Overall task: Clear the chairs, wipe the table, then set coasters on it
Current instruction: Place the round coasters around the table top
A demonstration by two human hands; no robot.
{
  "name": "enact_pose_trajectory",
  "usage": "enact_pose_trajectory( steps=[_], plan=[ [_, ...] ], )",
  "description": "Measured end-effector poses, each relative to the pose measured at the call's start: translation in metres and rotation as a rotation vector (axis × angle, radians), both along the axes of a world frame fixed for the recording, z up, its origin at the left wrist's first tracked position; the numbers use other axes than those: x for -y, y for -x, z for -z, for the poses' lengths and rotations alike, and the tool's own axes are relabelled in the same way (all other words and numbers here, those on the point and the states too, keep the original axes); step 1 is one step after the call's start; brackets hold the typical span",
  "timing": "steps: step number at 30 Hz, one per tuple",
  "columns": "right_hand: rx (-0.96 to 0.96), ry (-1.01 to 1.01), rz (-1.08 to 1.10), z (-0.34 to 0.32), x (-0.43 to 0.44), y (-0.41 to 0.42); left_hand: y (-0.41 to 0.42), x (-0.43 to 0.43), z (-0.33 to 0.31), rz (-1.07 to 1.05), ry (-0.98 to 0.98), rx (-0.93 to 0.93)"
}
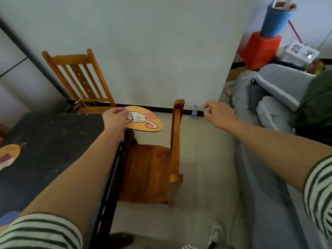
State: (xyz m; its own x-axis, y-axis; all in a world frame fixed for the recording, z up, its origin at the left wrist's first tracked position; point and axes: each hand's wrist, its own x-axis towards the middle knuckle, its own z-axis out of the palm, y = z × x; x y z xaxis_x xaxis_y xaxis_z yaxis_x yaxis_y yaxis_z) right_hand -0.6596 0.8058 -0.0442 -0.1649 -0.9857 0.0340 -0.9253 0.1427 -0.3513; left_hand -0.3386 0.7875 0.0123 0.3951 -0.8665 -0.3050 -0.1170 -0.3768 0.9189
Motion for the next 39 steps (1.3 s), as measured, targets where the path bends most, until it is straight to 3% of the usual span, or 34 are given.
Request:
enact_pose_trajectory(
  steps=[6, 13, 26, 39],
  plan=[
    [-0.056, -0.108, -0.039, 0.015, 0.025, 0.094, 0.087, 0.033, 0.001, -0.115, 0.021, -0.010],
    [-0.050, -0.190, -0.121, 0.032, 0.084, 0.138, 0.120, 0.076, 0.019, -0.181, -0.042, 0.047],
    [-0.061, -0.348, -0.330, 0.037, 0.298, 0.125, 0.131, 0.252, 0.070, -0.271, -0.146, -0.031],
    [-0.097, -0.421, -0.707, 0.059, 0.519, 0.023, 0.101, 0.382, 0.085, -0.523, -0.167, -0.071]
  ],
)
